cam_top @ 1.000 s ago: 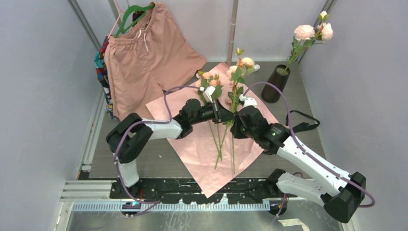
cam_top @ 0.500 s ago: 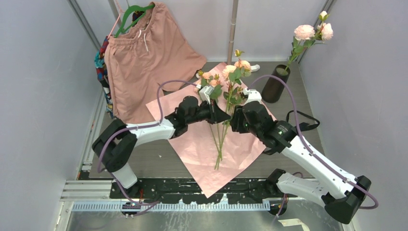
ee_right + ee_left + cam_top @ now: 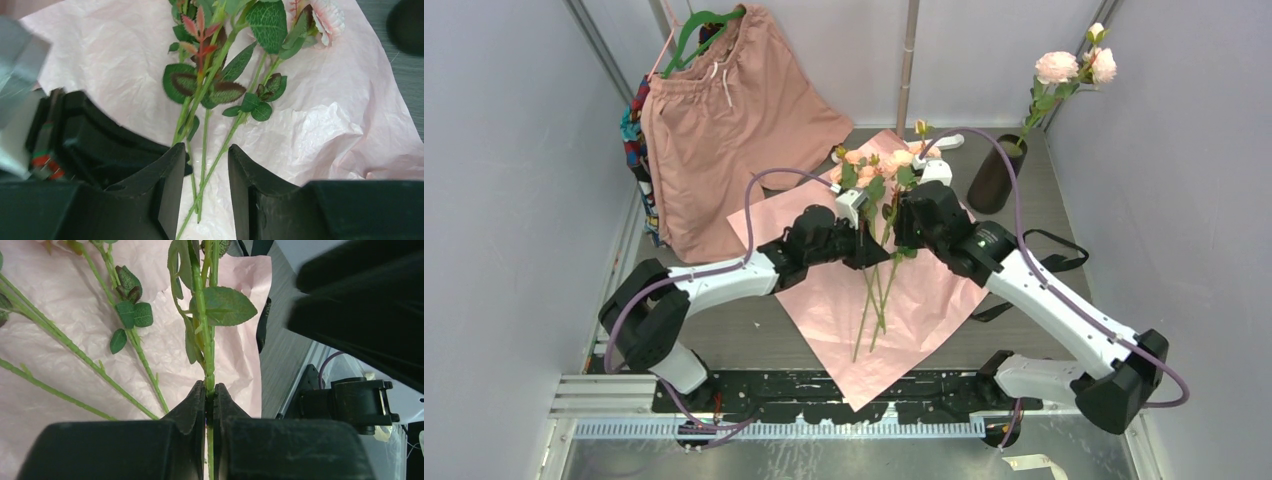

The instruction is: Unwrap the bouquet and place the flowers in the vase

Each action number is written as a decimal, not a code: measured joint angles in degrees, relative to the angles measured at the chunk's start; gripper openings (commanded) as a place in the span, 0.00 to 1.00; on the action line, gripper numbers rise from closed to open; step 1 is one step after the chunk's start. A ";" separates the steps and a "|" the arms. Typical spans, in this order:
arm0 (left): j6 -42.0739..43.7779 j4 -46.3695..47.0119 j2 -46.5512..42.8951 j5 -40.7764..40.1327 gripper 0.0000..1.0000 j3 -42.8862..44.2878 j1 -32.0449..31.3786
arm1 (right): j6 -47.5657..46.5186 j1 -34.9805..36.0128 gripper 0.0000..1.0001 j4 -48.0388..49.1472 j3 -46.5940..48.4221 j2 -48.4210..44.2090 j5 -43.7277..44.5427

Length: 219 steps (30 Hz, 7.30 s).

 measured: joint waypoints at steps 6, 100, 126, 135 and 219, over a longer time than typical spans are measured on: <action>0.50 -0.52 -1.60 -0.04 0.00 -0.02 -0.96 | 0.13 -4.07 0.43 2.45 0.00 5.64 -1.81; 4.90 -12.33 -22.60 -5.86 0.65 -7.85 -0.96 | -29.73 -25.77 0.01 21.18 44.06 26.16 10.62; 5.01 -11.82 -16.98 -5.81 0.63 -7.82 -0.28 | -34.49 -37.42 0.01 24.57 53.96 32.09 6.43; 4.96 -11.82 -16.90 -5.46 0.63 -7.82 -0.20 | -32.96 -38.42 0.01 25.73 50.40 30.88 5.92; -4.48 -34.49 -20.35 -26.62 0.93 -0.74 0.31 | -4.81 -7.82 0.65 -6.05 21.18 38.05 -6.69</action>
